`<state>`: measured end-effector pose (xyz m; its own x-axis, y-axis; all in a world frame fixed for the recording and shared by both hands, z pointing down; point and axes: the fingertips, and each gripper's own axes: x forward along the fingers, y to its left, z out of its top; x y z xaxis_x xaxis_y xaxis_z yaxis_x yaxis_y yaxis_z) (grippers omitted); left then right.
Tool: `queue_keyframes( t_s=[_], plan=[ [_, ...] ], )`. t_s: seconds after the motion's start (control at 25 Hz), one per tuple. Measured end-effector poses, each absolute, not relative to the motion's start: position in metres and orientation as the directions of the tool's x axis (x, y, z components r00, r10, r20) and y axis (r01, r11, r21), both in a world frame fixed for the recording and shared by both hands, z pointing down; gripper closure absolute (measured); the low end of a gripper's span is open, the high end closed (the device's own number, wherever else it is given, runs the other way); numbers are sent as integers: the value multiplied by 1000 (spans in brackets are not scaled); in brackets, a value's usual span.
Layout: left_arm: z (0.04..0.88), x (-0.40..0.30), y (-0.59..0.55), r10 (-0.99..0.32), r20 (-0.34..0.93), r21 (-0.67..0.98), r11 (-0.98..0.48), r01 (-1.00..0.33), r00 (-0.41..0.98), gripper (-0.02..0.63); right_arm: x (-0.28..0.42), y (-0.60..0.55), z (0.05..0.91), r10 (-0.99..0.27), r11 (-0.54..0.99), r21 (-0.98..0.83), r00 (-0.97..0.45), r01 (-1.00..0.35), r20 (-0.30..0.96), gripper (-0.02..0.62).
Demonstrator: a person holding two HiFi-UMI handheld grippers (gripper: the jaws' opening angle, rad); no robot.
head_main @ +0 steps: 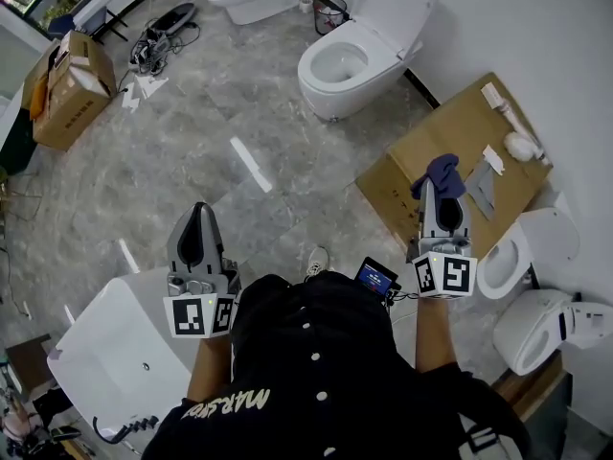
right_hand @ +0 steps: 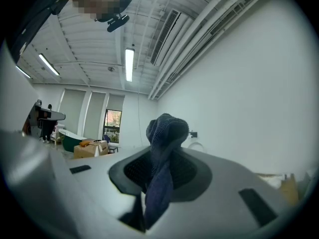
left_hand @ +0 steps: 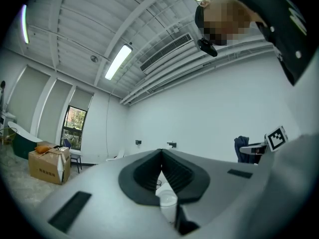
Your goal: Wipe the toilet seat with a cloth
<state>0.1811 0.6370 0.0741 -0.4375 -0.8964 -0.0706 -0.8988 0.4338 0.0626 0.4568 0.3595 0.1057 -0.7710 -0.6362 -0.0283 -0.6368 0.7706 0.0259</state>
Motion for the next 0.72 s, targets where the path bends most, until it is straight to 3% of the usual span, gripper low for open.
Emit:
queue_keyframes(
  t_s=[0.72],
  plan=[
    [83, 100, 546, -907, -105, 95, 400, -911, -409, 595, 395, 288, 105, -658, 751, 40, -753, -659, -36, 508]
  ],
)
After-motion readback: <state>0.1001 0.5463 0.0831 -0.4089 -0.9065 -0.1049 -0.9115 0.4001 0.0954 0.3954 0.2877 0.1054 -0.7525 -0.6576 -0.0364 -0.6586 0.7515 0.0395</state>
